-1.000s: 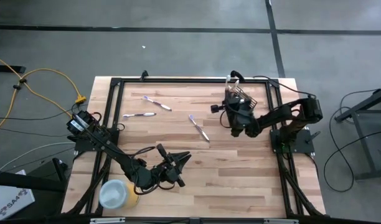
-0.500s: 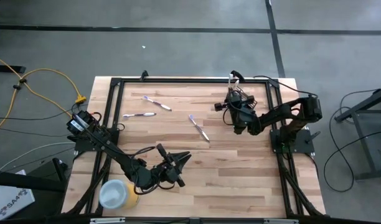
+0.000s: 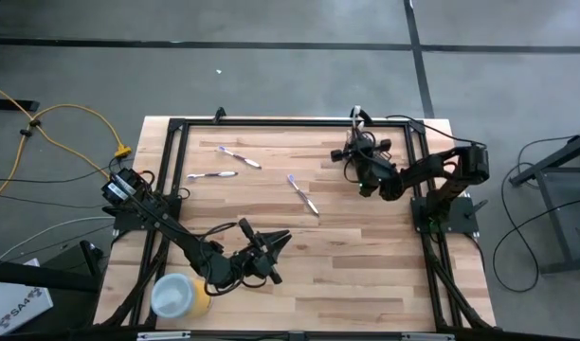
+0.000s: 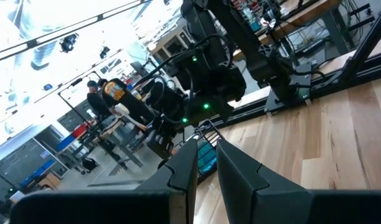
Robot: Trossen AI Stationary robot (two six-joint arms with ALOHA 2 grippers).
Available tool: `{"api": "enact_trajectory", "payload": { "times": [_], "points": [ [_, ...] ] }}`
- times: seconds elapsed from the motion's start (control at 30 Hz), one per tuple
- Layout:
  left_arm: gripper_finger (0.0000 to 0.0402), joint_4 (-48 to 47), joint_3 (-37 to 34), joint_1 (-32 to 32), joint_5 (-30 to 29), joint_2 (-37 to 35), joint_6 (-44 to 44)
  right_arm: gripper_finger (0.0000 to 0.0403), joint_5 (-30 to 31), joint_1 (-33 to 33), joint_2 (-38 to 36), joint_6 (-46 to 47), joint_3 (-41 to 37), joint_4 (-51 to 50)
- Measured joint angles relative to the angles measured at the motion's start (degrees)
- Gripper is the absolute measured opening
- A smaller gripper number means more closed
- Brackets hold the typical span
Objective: Pick & Place toothbrushing station
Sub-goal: Put the orange toothbrush into the left of the black mesh organizer
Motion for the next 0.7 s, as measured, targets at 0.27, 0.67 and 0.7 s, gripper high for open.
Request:
{"api": "enact_trajectory", "payload": {
  "times": [0.27, 0.67, 0.7],
  "points": [
    [0.0052, 0.0, 0.0, 0.0, 0.0, 0.0, 0.0, 0.0003, -1.0, -1.0, 0.0, 0.5, 0.0, -0.3],
    [0.0052, 0.0, 0.0, 0.0, 0.2, 0.0, 0.0, 0.0003, -1.0, -2.0, 0.3, 5.4, -3.8, -0.5],
    [0.0052, 0.0, 0.0, 0.0, 0.3, 0.0, 0.0, 0.0003, -1.3, -2.0, 0.3, 5.5, -3.9, -0.4]
  ]
}}
